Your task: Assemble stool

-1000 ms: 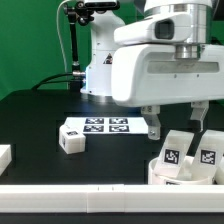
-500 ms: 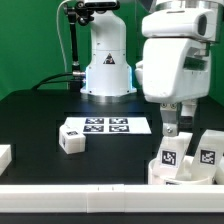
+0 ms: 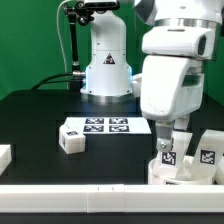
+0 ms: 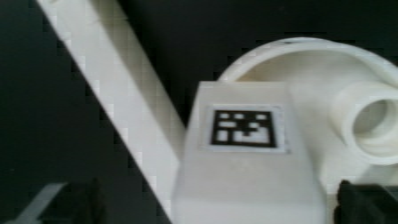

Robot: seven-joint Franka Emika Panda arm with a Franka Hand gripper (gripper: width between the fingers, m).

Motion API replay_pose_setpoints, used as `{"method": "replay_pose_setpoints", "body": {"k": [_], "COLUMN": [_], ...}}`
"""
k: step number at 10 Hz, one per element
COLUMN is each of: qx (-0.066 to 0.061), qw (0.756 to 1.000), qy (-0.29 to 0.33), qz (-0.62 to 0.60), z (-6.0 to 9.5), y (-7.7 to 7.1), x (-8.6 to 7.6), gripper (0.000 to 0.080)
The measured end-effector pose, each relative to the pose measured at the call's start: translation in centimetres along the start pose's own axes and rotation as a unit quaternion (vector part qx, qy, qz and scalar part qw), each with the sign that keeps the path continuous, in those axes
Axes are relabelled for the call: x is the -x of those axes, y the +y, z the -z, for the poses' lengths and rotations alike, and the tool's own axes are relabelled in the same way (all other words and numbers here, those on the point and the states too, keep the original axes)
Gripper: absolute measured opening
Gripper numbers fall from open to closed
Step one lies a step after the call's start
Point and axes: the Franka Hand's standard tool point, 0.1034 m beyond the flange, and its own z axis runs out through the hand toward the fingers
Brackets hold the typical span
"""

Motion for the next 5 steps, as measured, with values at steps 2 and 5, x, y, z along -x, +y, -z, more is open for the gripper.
{"method": "replay_pose_setpoints", "body": {"k": [2,5], "qx": [-0.001,-0.002], "qw": [1.000,1.000], "qy": [-0.003,-0.003], "qz": [-0.005,-0.008], "z": [-0.68,-0.68], "y": [-0.29,-0.22], "x": [0.60,0.82], "gripper": [0.0554,0.0343]}}
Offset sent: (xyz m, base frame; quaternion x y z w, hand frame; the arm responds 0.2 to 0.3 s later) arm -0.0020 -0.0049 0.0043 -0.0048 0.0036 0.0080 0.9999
